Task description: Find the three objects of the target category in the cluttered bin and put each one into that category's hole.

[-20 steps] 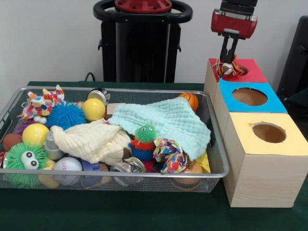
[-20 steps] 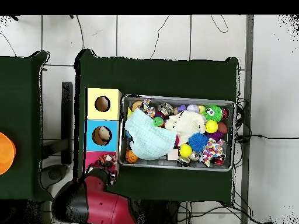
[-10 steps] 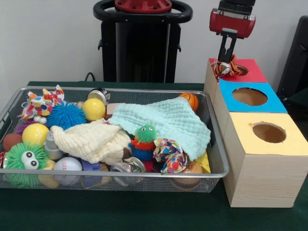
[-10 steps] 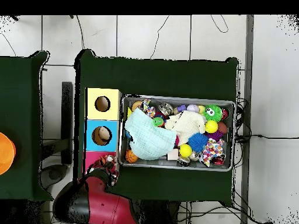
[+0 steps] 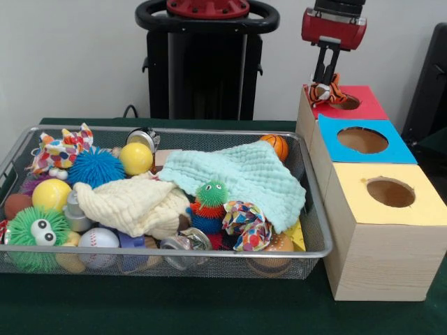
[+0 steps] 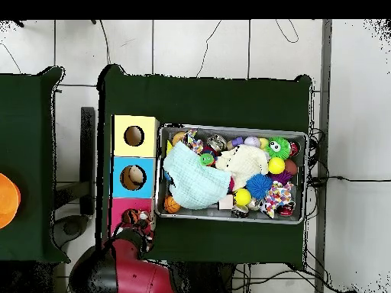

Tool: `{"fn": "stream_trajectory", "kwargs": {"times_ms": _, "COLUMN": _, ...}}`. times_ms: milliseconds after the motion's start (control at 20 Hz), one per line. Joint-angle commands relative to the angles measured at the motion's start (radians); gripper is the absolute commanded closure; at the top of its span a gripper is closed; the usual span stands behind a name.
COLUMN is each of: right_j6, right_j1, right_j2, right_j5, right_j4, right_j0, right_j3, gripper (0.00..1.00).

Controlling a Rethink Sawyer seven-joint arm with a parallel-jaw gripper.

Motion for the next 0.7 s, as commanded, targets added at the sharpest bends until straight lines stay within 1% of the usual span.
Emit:
{"fn": "stream_trajectory", "kwargs": {"times_ms": 50, "right_j6": 0.241, "right_j1": 0.001, "right_j2": 0.092, "right_j5": 0.051, "right_j4": 0.044, "right_j0": -0.017, "right_j3": 0.038, "gripper": 1.00}}
{"fn": "stream_trajectory", "kwargs": {"times_ms": 450, "right_j6": 0.260, "right_j1": 0.000, "right_j2": 0.132, "right_j5": 0.018, "right_j4": 0.060, "right_j0": -0.026, "right_j3": 0.033, "gripper": 1.00}}
{"fn": "stream_trajectory", "kwargs": {"times_ms": 700, "right_j6": 0.265, "right_j1": -0.001, "right_j2": 0.134, "right_j5": 0.020, "right_j4": 0.067, "right_j0": -0.022, "right_j3": 0.031, "gripper": 1.00}}
